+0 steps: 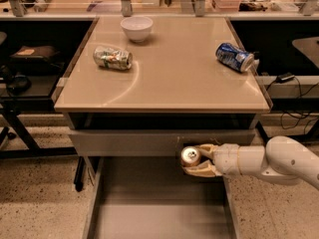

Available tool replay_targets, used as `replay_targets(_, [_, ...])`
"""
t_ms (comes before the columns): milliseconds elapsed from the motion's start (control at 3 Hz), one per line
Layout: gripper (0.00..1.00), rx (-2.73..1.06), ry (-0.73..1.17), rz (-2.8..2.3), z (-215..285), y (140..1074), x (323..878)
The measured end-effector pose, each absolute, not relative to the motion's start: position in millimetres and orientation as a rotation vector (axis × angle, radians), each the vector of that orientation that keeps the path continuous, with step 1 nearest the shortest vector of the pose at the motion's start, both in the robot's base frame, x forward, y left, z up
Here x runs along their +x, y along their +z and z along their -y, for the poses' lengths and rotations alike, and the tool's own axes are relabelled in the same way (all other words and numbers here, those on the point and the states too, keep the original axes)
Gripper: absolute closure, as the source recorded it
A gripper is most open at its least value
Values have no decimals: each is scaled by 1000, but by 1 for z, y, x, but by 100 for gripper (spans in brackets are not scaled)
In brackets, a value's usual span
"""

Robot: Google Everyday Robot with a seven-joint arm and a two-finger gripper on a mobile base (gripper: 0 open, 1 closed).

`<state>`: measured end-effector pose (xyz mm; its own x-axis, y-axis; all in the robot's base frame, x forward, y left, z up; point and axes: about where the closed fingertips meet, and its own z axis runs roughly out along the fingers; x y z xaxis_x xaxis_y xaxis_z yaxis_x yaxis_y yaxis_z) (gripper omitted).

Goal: Pick orange can from middle drawer and place on counter

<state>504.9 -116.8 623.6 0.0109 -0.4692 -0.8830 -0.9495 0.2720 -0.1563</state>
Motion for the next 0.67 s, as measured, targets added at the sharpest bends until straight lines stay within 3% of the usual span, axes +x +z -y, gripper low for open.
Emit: replay_targets(667, [100,-1384,629,-1542,100,663,477])
